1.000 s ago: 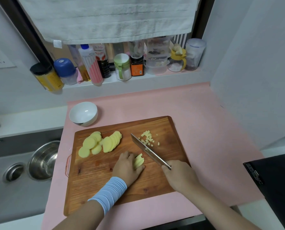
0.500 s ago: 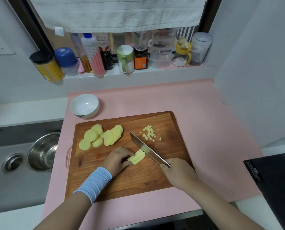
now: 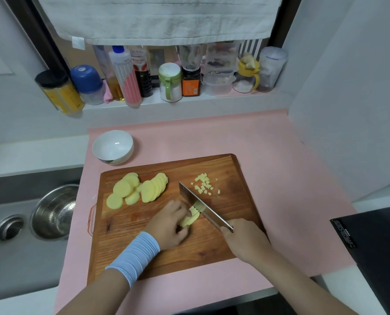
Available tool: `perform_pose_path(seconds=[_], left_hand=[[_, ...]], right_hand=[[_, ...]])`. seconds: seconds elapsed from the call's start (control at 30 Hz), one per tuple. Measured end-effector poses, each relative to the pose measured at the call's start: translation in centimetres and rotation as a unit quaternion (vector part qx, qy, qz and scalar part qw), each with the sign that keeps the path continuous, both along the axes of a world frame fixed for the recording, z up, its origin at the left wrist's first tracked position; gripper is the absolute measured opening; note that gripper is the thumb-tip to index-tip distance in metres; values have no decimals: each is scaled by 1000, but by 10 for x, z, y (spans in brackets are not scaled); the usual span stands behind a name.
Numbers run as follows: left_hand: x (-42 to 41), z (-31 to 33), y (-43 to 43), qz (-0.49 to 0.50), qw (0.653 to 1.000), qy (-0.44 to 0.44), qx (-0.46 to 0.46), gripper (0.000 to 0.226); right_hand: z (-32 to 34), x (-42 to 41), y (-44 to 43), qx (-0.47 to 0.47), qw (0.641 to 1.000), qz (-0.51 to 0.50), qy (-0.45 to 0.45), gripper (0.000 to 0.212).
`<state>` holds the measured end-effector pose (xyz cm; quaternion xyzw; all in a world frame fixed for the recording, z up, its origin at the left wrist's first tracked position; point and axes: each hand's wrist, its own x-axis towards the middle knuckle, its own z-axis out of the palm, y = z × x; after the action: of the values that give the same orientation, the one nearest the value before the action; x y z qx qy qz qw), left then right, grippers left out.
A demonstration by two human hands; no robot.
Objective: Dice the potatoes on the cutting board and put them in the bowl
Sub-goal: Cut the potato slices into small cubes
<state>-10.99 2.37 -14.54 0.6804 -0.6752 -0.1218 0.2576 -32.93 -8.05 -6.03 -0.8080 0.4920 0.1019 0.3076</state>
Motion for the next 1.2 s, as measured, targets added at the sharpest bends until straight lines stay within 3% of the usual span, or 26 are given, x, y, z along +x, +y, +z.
perform_pose_path(seconds=[0.1,0.23,0.5,0.67,0.93,1.13,1.2], left_hand=[[-19,-16,-2,-6,996,-58,-65,12],[-27,-26,-4,33,992,-57,-105,11],[-29,-25,-3,77,989,40,-118,15],[-30,-23,-12,132,988,48,-69,19],[-17,-6,-22,292,938,183,-29,26],[-12,-5,-15,214,970,110,12,14],[-15,-5,-11,194,976,103,14,20]], right_hand=[[2,2,4,-15,1000,13,3,30],[3,2,8,-51,998,29,5,32],[4,1,21,-100,994,27,-26,33],[10,1,13,-107,994,13,-29,34],[11,4,3,-93,995,-1,-17,34],[6,5,4,-55,998,-2,3,32],[4,6,5,-39,999,-4,0,32]])
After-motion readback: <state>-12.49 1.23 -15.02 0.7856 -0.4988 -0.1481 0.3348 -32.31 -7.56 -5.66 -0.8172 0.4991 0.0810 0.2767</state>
